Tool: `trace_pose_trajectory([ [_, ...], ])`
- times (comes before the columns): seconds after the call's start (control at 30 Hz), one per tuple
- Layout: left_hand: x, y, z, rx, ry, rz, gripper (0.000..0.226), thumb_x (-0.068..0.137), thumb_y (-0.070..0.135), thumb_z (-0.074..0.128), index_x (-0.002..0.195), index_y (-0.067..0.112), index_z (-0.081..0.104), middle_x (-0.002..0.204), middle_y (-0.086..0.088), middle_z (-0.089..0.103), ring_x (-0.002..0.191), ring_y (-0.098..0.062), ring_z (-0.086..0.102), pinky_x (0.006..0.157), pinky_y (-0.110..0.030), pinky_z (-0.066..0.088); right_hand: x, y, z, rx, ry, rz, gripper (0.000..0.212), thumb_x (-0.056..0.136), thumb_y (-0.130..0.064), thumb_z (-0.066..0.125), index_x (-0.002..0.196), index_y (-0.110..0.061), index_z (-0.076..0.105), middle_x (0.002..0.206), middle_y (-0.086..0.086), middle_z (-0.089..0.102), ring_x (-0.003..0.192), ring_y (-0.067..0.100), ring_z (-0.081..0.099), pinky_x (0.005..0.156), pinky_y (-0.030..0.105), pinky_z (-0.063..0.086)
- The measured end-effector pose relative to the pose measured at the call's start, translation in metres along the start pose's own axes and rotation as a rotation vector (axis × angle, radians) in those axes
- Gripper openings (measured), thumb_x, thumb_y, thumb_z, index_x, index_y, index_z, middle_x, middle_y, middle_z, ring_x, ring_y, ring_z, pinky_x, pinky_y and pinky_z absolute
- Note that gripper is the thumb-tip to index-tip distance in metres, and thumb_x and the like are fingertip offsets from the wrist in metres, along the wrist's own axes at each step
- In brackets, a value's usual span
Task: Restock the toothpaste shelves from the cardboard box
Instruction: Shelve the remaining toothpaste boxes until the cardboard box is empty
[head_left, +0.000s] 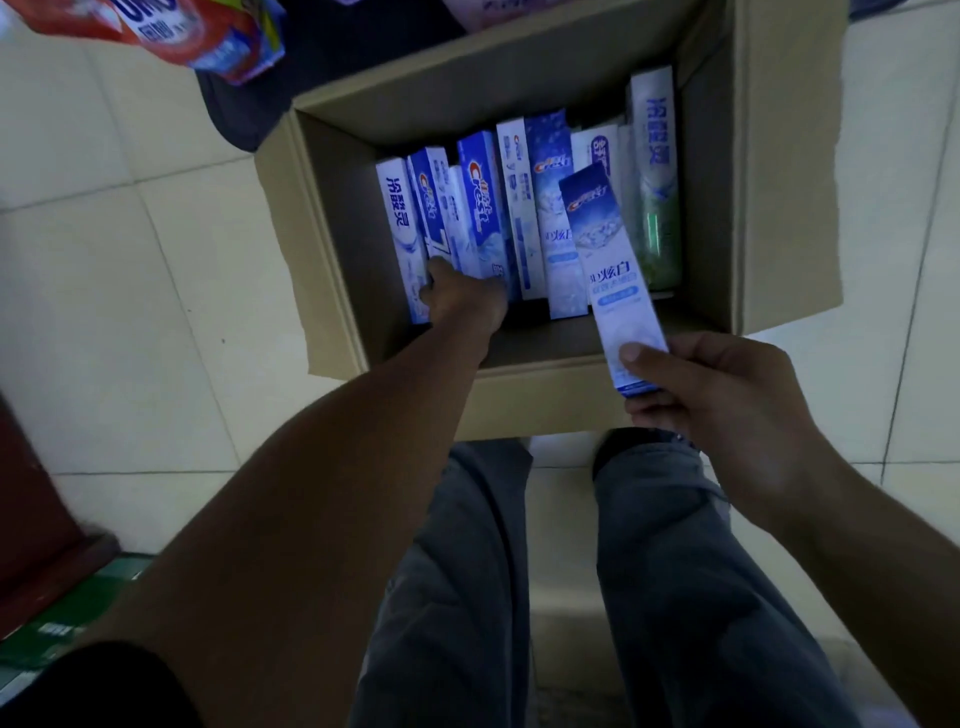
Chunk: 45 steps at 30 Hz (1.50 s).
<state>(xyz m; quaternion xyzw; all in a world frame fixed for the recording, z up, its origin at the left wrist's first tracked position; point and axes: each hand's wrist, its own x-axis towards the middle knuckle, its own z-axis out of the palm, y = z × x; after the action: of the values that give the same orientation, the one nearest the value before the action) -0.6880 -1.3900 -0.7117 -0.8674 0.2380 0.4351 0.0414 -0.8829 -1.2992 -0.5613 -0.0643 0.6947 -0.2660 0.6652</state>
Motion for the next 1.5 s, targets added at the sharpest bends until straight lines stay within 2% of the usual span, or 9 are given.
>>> trace_pose_trajectory([
  [0.2,0.011,0.003,0.007,-0.012,0.142,-0.035,0.070,0.090,0.034,0.070,0.147,0.018,0.032,0.146,-0.016,0.044,0.125,-0.038,0.053,0.098,-0.050,0.055,-0.001,0.004,0.004,-0.043,0.012,-0.007,0.010,0.083,-0.021,0.080,0.083,-0.011,0.077,0.072,0.008,0.075,0.064,0.018,0.069,0.063,0.030,0.060],
  [0.4,-0.013,0.010,-0.015,-0.175,-0.045,0.027,0.051,0.084,0.037,0.078,0.124,0.007,0.067,0.119,-0.012,0.071,0.103,-0.030,0.068,0.077,-0.028,0.052,-0.015,-0.017,0.001,-0.096,0.012,-0.017,0.009,0.083,-0.017,0.079,0.086,-0.009,0.076,0.070,0.009,0.073,0.059,0.016,0.064,0.058,0.026,0.058],
  [0.5,-0.065,0.012,-0.067,-0.333,-0.140,0.115,0.030,0.082,0.023,0.083,0.098,0.003,0.067,0.093,-0.015,0.071,0.087,-0.031,0.069,0.068,-0.036,0.054,-0.043,-0.047,0.008,-0.094,-0.019,-0.024,0.007,0.084,-0.013,0.076,0.084,-0.006,0.075,0.066,0.009,0.072,0.057,0.017,0.063,0.054,0.025,0.057],
  [0.6,-0.133,0.010,-0.139,-0.516,-0.353,0.125,0.024,0.083,0.012,0.080,0.106,0.009,0.074,0.103,-0.014,0.077,0.093,-0.035,0.074,0.083,-0.051,0.061,-0.084,-0.086,0.018,-0.109,-0.050,-0.042,0.004,0.082,-0.010,0.076,0.079,-0.008,0.075,0.064,0.011,0.070,0.059,0.024,0.066,0.053,0.029,0.058],
  [0.77,-0.238,0.010,-0.279,-0.728,-0.473,0.218,0.059,0.063,0.004,0.079,0.120,0.008,0.064,0.107,-0.012,0.075,0.090,-0.023,0.073,0.072,-0.037,0.057,-0.179,-0.175,0.043,-0.167,-0.177,-0.148,0.006,0.074,-0.012,0.080,0.077,-0.009,0.076,0.066,0.016,0.065,0.060,0.032,0.064,0.053,0.034,0.054],
  [0.87,-0.295,0.018,-0.362,-0.702,-0.567,0.390,0.044,0.066,-0.005,0.068,0.105,0.014,0.069,0.088,0.001,0.073,0.079,-0.013,0.069,0.063,-0.023,0.053,-0.241,-0.235,0.059,-0.204,-0.253,-0.247,0.003,0.078,-0.007,0.076,0.080,-0.006,0.076,0.066,0.015,0.062,0.057,0.029,0.056,0.051,0.033,0.047],
  [1.0,-0.358,0.033,-0.457,-0.685,-0.377,0.517,0.043,0.054,0.005,0.062,0.096,-0.002,0.062,0.075,-0.004,0.059,0.071,-0.018,0.054,0.059,-0.027,0.038,-0.322,-0.304,0.087,-0.211,-0.343,-0.371,0.013,0.069,-0.009,0.079,0.080,-0.003,0.076,0.066,0.015,0.061,0.051,0.026,0.052,0.048,0.030,0.043],
  [1.2,-0.426,0.069,-0.577,-0.812,-0.165,0.766,0.018,0.061,0.013,0.077,0.067,0.030,0.074,0.060,0.013,0.063,0.053,-0.004,0.059,0.050,-0.013,0.044,-0.413,-0.374,0.126,-0.290,-0.396,-0.525,0.037,0.054,-0.026,0.084,0.079,-0.001,0.075,0.066,0.019,0.059,0.045,0.023,0.052,0.041,0.026,0.040],
  [1.5,-0.460,0.079,-0.672,-0.879,-0.213,0.945,0.058,0.053,0.023,0.081,0.109,0.018,0.069,0.066,0.006,0.061,0.058,-0.013,0.057,0.057,-0.029,0.046,-0.495,-0.438,0.177,-0.413,-0.432,-0.793,0.028,0.062,-0.026,0.083,0.081,-0.007,0.078,0.065,0.008,0.062,0.047,0.018,0.052,0.046,0.026,0.040],
])
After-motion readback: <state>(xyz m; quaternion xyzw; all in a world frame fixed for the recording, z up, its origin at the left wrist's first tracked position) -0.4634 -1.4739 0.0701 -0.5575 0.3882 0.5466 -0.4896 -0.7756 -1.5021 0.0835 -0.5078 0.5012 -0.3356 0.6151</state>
